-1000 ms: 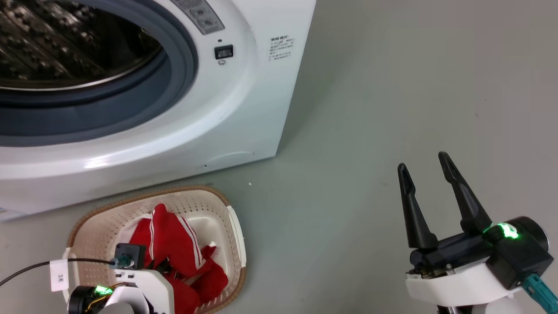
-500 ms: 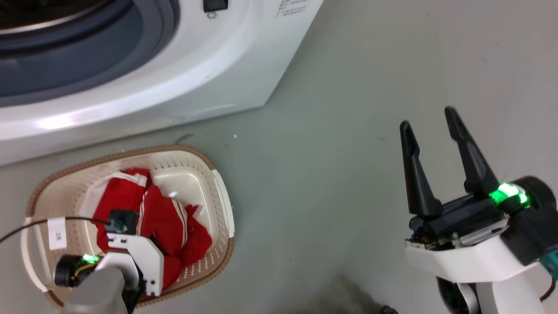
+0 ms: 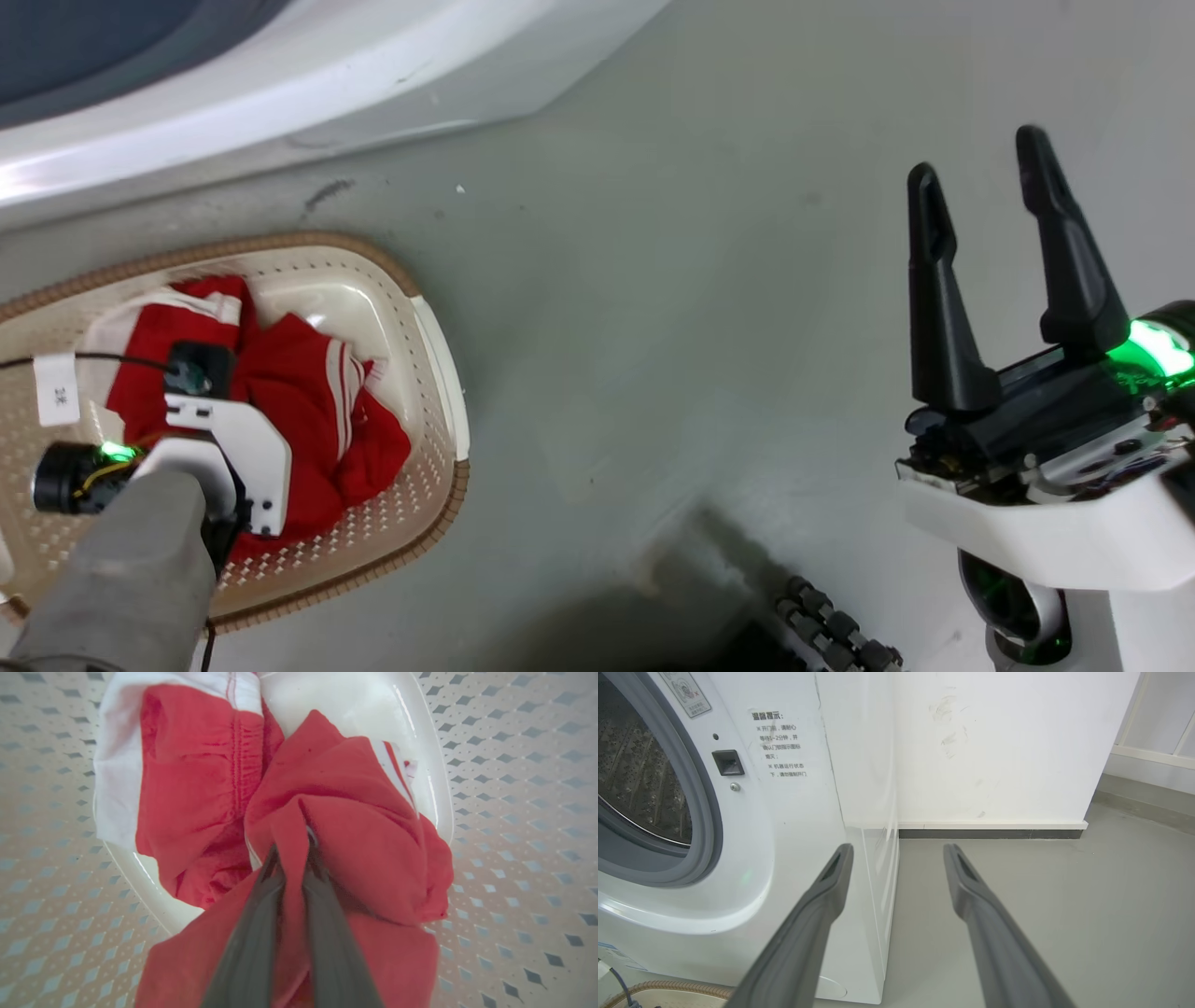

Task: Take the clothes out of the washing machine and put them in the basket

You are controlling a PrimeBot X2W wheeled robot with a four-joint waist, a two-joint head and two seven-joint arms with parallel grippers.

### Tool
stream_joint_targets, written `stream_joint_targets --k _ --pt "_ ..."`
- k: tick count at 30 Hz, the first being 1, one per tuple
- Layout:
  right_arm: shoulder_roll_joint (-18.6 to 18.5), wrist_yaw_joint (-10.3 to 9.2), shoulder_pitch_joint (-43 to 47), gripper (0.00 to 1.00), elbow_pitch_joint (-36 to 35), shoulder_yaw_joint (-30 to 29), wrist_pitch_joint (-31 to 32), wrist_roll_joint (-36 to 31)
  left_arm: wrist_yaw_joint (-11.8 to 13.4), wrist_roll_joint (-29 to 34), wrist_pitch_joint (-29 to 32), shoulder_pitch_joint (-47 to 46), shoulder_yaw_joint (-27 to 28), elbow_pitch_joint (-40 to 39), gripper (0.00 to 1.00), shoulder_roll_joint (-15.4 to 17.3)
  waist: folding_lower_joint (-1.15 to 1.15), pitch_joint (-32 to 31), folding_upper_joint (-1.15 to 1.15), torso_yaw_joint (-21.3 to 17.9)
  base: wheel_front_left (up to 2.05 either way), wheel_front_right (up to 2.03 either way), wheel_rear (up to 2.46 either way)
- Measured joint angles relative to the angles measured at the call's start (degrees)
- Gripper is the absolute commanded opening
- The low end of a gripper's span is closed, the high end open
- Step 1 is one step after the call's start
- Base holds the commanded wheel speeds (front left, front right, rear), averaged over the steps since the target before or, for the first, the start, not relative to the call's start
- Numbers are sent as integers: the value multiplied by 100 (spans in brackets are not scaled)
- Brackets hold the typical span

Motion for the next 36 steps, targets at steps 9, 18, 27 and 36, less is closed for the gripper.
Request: stream_joint_targets --k 9,18,27,36 --pt "1 0 -235 100 -313 -8 0 227 80 66 244 -289 -90 29 0 129 0 498 0 -78 0 0 0" --pt "1 0 -260 100 -305 -49 0 308 127 62 290 -353 -148 40 100 127 0 567 0 -131 0 0 0" --pt "1 0 -158 100 -137 -98 0 268 148 -14 -23 -74 -153 46 100 -38 -1 115 0 -88 0 0 0" --pt "2 0 271 100 181 -180 0 66 66 -100 -600 392 -174 46 100 -360 -1 -631 0 99 0 0 0"
